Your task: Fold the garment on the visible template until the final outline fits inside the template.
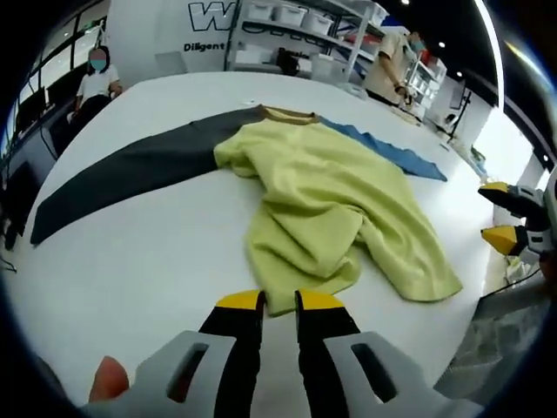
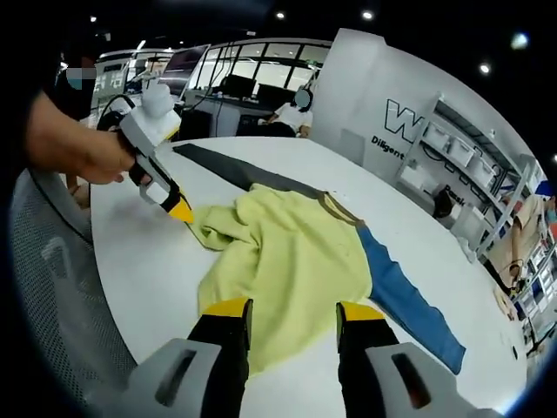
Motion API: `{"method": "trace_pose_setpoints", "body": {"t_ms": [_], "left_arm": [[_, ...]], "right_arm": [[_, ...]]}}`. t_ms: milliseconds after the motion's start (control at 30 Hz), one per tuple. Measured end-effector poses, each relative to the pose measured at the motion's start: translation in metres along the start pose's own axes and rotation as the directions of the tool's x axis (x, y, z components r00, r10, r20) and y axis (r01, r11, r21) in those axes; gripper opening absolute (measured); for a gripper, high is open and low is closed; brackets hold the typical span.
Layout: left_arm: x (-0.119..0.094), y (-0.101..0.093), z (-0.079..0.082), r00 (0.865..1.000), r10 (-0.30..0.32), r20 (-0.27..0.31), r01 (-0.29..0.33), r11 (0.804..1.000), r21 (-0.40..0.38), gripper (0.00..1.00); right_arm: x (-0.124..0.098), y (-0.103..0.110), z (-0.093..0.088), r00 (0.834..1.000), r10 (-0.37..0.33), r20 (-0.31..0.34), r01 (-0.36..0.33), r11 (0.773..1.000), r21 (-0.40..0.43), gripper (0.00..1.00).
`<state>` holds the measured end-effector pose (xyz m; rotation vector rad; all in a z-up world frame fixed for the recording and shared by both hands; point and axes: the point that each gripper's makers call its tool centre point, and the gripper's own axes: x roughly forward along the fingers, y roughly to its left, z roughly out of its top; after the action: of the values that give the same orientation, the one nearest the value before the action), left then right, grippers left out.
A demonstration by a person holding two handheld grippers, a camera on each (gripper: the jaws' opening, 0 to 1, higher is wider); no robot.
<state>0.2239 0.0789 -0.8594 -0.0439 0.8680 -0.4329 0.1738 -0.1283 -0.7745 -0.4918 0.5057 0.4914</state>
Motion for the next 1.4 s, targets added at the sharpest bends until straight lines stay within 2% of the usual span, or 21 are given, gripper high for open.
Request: {"method": "trace_pose_setpoints", "body": {"t_ms": [200,400,733,800,1000,1133,1200,1233,1267,1300,1333,1400], "left_arm": [[0.001,0.001,-0.002,1.0,0.0,-0.009,0.0,1.0,0.008,0.0],[0.003,0.001,-0.002,1.0,-0.005,-0.009,0.006,1.0,0.018,0.0],[-0.008,-0.004,0.002,1.0,-0.02,0.006,0.02,0.999,0.036,0.0],[-0.009,-0.005,0.002,1.0,-0.026,0.003,0.026,0.999,0.033,0.0],[-0.012,-0.007,0.002,0.999,-0.032,-0.001,0.032,0.999,0.033,0.0],[-0.013,-0.006,0.002,0.999,-0.034,0.001,0.034,0.999,0.028,0.0],[-0.013,-0.006,0.002,0.999,-0.035,0.001,0.035,0.999,0.027,0.0],[-0.013,-0.006,0.002,0.999,-0.035,0.0,0.035,0.999,0.027,0.0],[-0.013,-0.006,0.002,0.999,-0.035,0.0,0.035,0.999,0.027,0.0],[-0.013,-0.006,0.002,0.999,-0.035,-0.002,0.035,0.999,0.027,0.0],[-0.013,-0.006,0.002,0.999,-0.035,-0.003,0.035,0.999,0.026,0.0],[-0.012,-0.006,0.002,0.999,-0.035,-0.003,0.036,0.999,0.025,0.0]], "right_arm": [[0.0,-0.001,0.001,1.0,-0.001,0.001,0.001,1.0,-0.001,0.36],[-0.001,-0.003,0.001,1.0,-0.003,0.0,0.003,1.0,-0.001,0.35],[-0.002,-0.008,-0.004,1.0,0.002,-0.02,-0.003,1.0,-0.024,0.36],[-0.001,-0.006,-0.008,0.999,0.021,-0.036,-0.022,0.999,-0.029,0.35],[0.002,0.01,-0.024,0.989,0.125,-0.079,-0.134,0.984,-0.116,0.33],[0.0,0.024,-0.033,0.972,0.211,-0.104,-0.228,0.956,-0.185,0.27],[-0.003,0.03,-0.039,0.962,0.239,-0.129,-0.264,0.932,-0.25,0.25],[-0.005,0.036,-0.044,0.95,0.269,-0.157,-0.304,0.907,-0.291,0.24],[-0.006,0.037,-0.047,0.948,0.269,-0.17,-0.311,0.896,-0.316,0.25],[-0.009,0.043,-0.053,0.935,0.294,-0.197,-0.348,0.867,-0.356,0.24],[-0.01,0.044,-0.055,0.931,0.3,-0.209,-0.359,0.859,-0.365,0.22],[-0.012,0.047,-0.063,0.921,0.303,-0.243,-0.382,0.82,-0.425,0.21]]}}
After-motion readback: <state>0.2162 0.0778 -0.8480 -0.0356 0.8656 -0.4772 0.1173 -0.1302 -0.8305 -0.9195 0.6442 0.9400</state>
